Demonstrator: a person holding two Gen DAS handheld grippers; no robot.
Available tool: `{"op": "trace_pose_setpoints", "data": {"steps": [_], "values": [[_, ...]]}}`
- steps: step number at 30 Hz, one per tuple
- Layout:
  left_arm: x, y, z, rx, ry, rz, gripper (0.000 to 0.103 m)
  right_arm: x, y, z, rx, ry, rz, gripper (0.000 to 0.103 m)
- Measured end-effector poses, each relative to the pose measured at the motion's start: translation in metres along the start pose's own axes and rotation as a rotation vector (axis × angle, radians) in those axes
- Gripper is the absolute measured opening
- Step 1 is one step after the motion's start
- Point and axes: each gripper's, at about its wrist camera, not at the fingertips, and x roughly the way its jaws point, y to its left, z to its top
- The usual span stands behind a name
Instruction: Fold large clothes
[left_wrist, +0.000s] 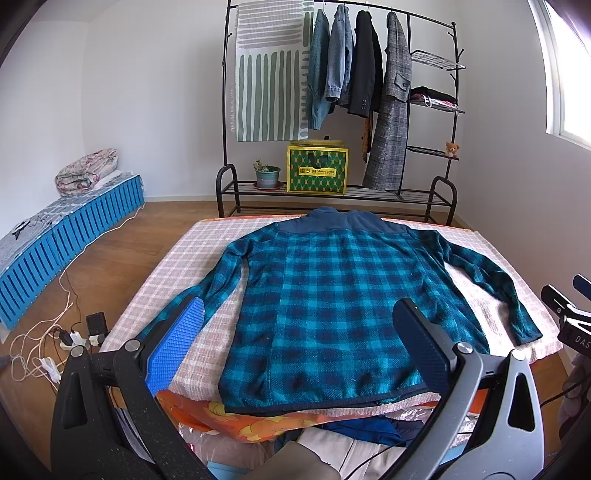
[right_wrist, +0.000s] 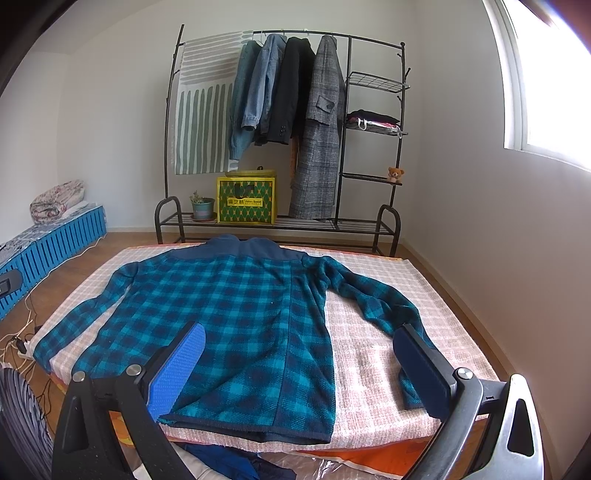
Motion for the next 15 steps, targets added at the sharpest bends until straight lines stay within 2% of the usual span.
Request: {"op": "trace_pose_setpoints", "data": {"steps": [15], "values": [[-0.0002, 0.0006, -0.0001, -0.001, 0.0, -0.003, 0.103, -0.0018, 0.0042, 0.0041, -0.008, -0.007, 0.001, 0.103]]}}
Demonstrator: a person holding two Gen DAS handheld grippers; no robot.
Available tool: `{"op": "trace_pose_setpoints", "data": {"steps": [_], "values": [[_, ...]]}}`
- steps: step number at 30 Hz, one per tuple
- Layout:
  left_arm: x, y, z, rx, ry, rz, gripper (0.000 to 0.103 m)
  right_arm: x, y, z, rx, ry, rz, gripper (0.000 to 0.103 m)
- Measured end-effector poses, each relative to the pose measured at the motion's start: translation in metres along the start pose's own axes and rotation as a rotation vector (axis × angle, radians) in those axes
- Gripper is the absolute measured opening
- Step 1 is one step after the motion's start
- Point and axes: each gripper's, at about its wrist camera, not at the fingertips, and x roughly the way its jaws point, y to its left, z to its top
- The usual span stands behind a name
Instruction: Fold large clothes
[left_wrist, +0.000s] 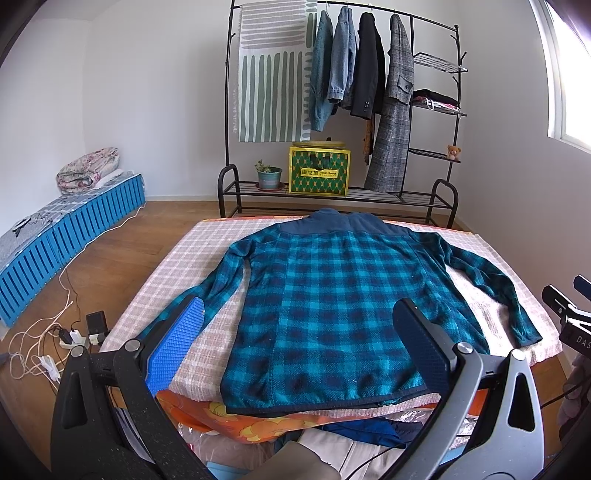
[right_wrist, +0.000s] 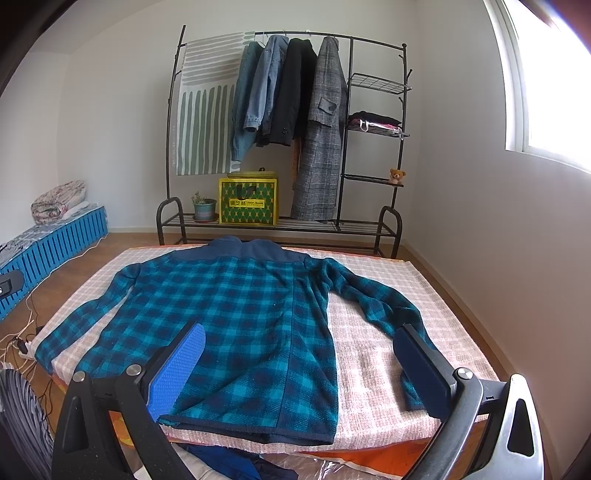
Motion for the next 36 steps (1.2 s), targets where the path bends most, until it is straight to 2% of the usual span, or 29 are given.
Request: {"op": "trace_pose_setpoints", "data": {"steps": [19, 25, 29, 36], "values": [[0.0, -0.001, -0.003, -0.004, -0.001, -0.001, 0.103, -0.001, 0.005, 0.007, -0.007, -0.002, -0.007, 0.103], [-0.004, 0.01, 0.003, 0.001, -0.015, 0.013, 0.103, -0.007, 0.022, 0.026, -0.019, -0.015, -0.011, 0.103], [0.001, 0.037, 0.015, 0.005, -0.029, 0.058, 0.103, -0.013, 0.036, 0.041, -0.025, -0.034, -0.005, 0.103], [0.052, 0.133, 0.028, -0.033, 0.015, 0.111, 0.103, -0.025, 0.057, 0.059, -0.004, -0.049, 0.024, 0.103]]}}
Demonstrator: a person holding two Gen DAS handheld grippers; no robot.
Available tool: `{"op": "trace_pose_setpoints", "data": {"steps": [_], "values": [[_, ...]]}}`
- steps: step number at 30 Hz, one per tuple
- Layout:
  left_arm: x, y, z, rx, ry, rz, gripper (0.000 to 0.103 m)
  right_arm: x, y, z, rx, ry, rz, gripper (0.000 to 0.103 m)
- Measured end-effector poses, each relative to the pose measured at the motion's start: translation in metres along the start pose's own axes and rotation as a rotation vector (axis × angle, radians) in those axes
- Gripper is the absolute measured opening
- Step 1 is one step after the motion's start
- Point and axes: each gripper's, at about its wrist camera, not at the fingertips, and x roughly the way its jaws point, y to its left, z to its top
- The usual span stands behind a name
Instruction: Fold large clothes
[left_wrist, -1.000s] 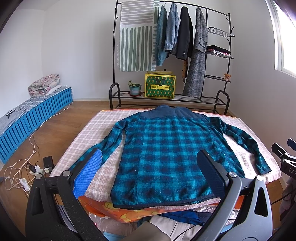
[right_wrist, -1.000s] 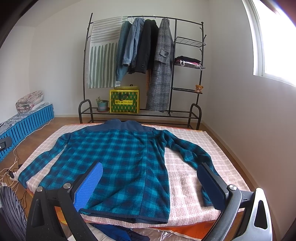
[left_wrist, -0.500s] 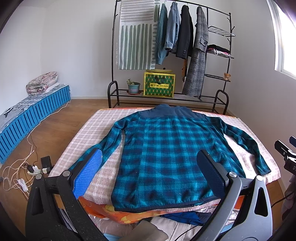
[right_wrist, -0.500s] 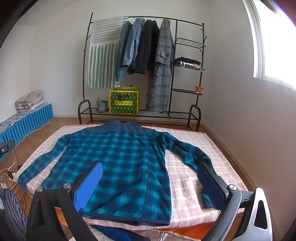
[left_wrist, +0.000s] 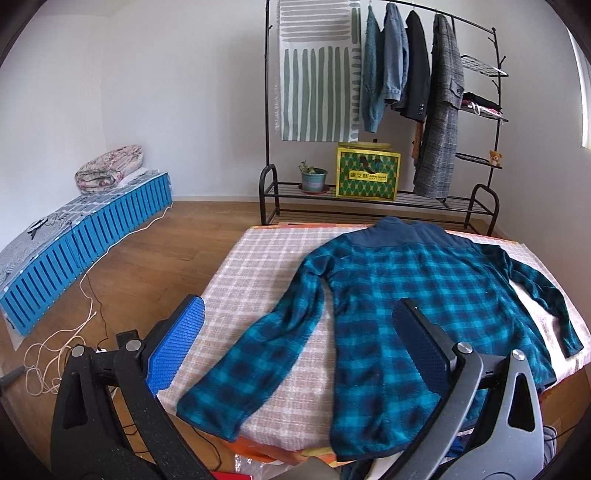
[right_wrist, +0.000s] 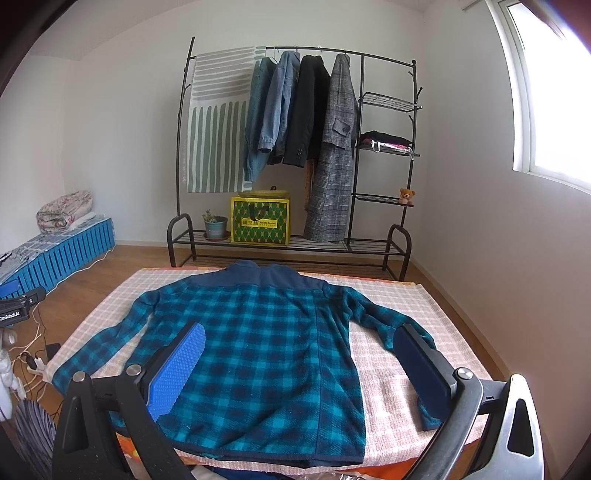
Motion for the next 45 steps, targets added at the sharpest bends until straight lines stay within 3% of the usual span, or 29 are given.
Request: {"op": "trace_pose_setpoints", "data": {"steps": [5, 8, 10, 15, 17, 25, 29, 33, 37, 40, 41, 43, 45], "values": [[0.048, 0.068, 0.004, -0.079, 0.085, 0.014, 0.096, -0.013, 0.018, 0.018, 0.032, -0.039, 0.068, 0.103], [0.074, 0.114, -0.002, -0.16, 0.144, -0.036, 0.093, -0.021, 0.033, 0.033, 0.046, -0.067, 0.149, 0.103], [0.096, 0.139, -0.009, -0.226, 0.203, -0.054, 0.08, -0.023, 0.044, 0.04, 0.043, -0.075, 0.191, 0.103], [0.156, 0.172, -0.042, -0.308, 0.366, -0.105, 0.067, -0.012, 0.076, 0.049, -0.003, -0.068, 0.253, 0.103], [0.176, 0.177, -0.056, -0.339, 0.423, -0.137, 0.067, -0.002, 0.087, 0.047, -0.027, -0.048, 0.269, 0.103], [0.231, 0.183, -0.099, -0.419, 0.561, -0.14, 0.067, 0.047, 0.117, 0.054, -0.02, 0.037, 0.4, 0.102], [0.25, 0.177, -0.111, -0.411, 0.615, -0.154, 0.067, 0.073, 0.132, 0.067, -0.03, 0.049, 0.472, 0.098], [0.267, 0.172, -0.125, -0.406, 0.645, -0.143, 0.067, 0.111, 0.152, 0.073, -0.046, 0.089, 0.535, 0.094], [0.279, 0.173, -0.136, -0.48, 0.654, -0.168, 0.067, 0.155, 0.173, 0.069, -0.077, 0.162, 0.56, 0.092], [0.285, 0.163, -0.135, -0.442, 0.632, -0.165, 0.066, 0.192, 0.185, 0.062, -0.089, 0.236, 0.578, 0.089], [0.286, 0.158, -0.132, -0.422, 0.624, -0.168, 0.064, 0.205, 0.187, 0.059, -0.086, 0.263, 0.585, 0.089], [0.291, 0.15, -0.129, -0.396, 0.632, -0.186, 0.018, 0.231, 0.19, 0.051, -0.073, 0.319, 0.597, 0.088], [0.292, 0.146, -0.126, -0.397, 0.63, -0.196, 0.008, 0.258, 0.194, 0.044, -0.055, 0.374, 0.603, 0.087]]}}
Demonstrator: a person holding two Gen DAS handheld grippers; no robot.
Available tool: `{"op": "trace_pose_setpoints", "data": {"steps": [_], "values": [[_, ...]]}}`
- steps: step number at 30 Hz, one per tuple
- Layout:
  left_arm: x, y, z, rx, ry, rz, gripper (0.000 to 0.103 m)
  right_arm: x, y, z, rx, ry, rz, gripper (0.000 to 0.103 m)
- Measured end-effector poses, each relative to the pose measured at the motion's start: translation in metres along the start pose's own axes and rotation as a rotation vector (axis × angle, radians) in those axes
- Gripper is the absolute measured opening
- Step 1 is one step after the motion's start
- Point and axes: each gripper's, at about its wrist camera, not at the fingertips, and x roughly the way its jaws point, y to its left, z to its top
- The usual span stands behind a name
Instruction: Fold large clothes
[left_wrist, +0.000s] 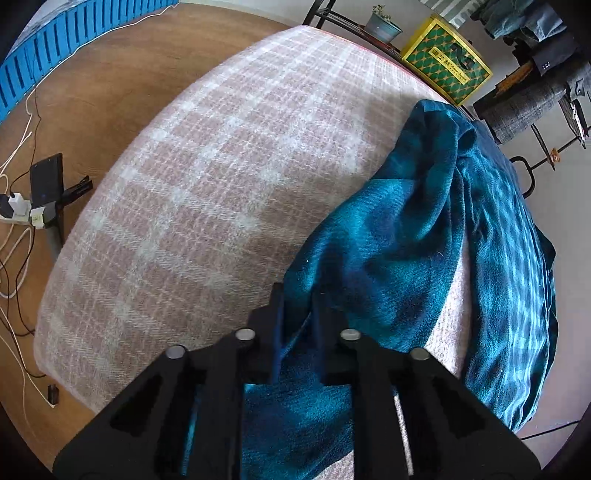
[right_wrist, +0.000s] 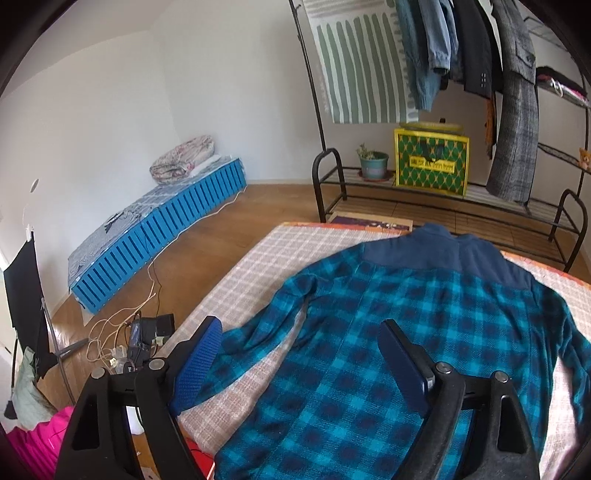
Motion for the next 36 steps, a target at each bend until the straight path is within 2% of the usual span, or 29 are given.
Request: {"op": "trace_pose_setpoints", "data": {"steps": [4, 6, 9, 12, 16, 19, 23, 25, 28, 33, 36], "values": [[-0.018, 0.0, -0.004, -0.082, -0.04, -0.109, 0.006, 0.046, -0.023, 0.009, 0.062, 0.086, 0.018, 0.083], [-0.038, -0.007, -0.007, -0.087, -0.085, -0.168, 0.005, 0.07, -0.03, 0.016, 0.073, 0.118, 0.024, 0.081], [-0.068, -0.028, -0.012, -0.038, -0.164, -0.19, 0.005, 0.111, -0.035, 0.03, 0.098, 0.175, 0.077, 0.079], [-0.089, -0.042, -0.017, -0.018, -0.22, -0.219, 0.005, 0.156, -0.032, 0.044, 0.144, 0.237, 0.142, 0.071], [-0.097, -0.059, -0.019, 0.011, -0.253, -0.224, 0.005, 0.215, -0.021, 0.059, 0.188, 0.315, 0.207, 0.056], [-0.098, -0.071, -0.018, 0.037, -0.26, -0.231, 0.005, 0.25, -0.009, 0.062, 0.212, 0.358, 0.241, 0.051], [-0.1, -0.081, -0.021, 0.076, -0.27, -0.233, 0.005, 0.288, 0.003, 0.065, 0.222, 0.396, 0.221, 0.048], [-0.102, -0.083, -0.022, 0.087, -0.281, -0.233, 0.005, 0.305, 0.008, 0.069, 0.215, 0.408, 0.207, 0.043], [-0.107, -0.085, -0.023, 0.102, -0.302, -0.231, 0.005, 0.322, 0.01, 0.076, 0.207, 0.41, 0.177, 0.043], [-0.112, -0.084, -0.022, 0.107, -0.311, -0.262, 0.005, 0.347, 0.008, 0.073, 0.187, 0.486, 0.095, 0.043], [-0.115, -0.093, -0.024, 0.143, -0.319, -0.272, 0.005, 0.357, 0.008, 0.069, 0.175, 0.516, 0.081, 0.043]]}}
